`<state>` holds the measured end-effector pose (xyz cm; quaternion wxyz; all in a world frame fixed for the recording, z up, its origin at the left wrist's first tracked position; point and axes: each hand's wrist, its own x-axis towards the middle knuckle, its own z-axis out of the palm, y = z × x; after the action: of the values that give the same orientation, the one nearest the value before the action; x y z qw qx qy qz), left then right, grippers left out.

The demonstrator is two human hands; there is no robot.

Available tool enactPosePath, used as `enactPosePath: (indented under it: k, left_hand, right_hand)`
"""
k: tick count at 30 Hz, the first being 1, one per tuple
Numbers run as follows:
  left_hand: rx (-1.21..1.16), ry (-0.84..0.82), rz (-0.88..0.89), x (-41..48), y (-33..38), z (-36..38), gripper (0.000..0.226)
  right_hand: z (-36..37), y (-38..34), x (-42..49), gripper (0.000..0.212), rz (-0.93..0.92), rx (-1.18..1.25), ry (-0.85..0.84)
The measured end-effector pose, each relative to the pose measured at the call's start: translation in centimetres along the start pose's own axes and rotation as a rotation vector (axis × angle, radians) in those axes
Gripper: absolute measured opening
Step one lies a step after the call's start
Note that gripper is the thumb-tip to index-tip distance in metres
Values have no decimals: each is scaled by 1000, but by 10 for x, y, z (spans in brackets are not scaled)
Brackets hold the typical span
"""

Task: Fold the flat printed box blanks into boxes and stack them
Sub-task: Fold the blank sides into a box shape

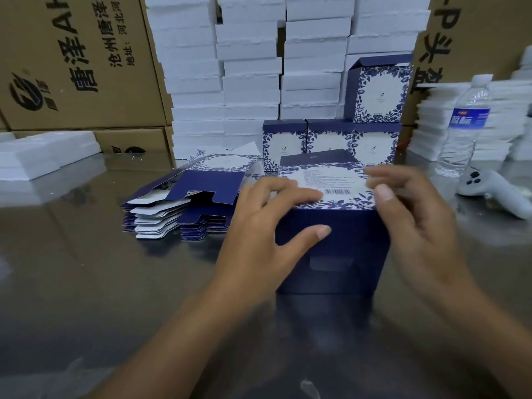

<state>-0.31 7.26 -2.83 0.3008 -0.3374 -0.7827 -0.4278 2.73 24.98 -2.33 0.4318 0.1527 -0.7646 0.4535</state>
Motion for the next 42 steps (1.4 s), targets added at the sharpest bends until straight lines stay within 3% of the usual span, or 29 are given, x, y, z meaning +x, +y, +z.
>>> enactPosePath:
  k: [3, 11, 18, 26, 32, 38, 42]
  left_hand:
    - [14, 18, 40, 1, 5, 1, 32]
    - [-116, 84, 134, 2, 9, 4, 12]
    - [-191, 137, -19, 5, 11, 8, 4]
    - [-223, 105, -25, 6, 11, 5, 7]
    - [-337, 61, -109, 9, 2, -1, 15]
    - [-376, 63, -131, 10, -2, -3, 4]
    - [-392, 53, -154, 11, -3, -4, 11]
  right_hand:
    - [6, -5, -5, 11, -147, -144, -10]
    - [7, -9, -3, 15, -136, -6, -41]
    - [16, -1, -2, 18, -125, 2, 11]
    - [12, 2, -1, 13, -124, 22, 1]
    - [11, 7, 0, 5, -12, 111, -26]
    - [14, 10, 1, 11, -10, 108, -17]
    - [13, 10, -1, 9, 0, 111, -9]
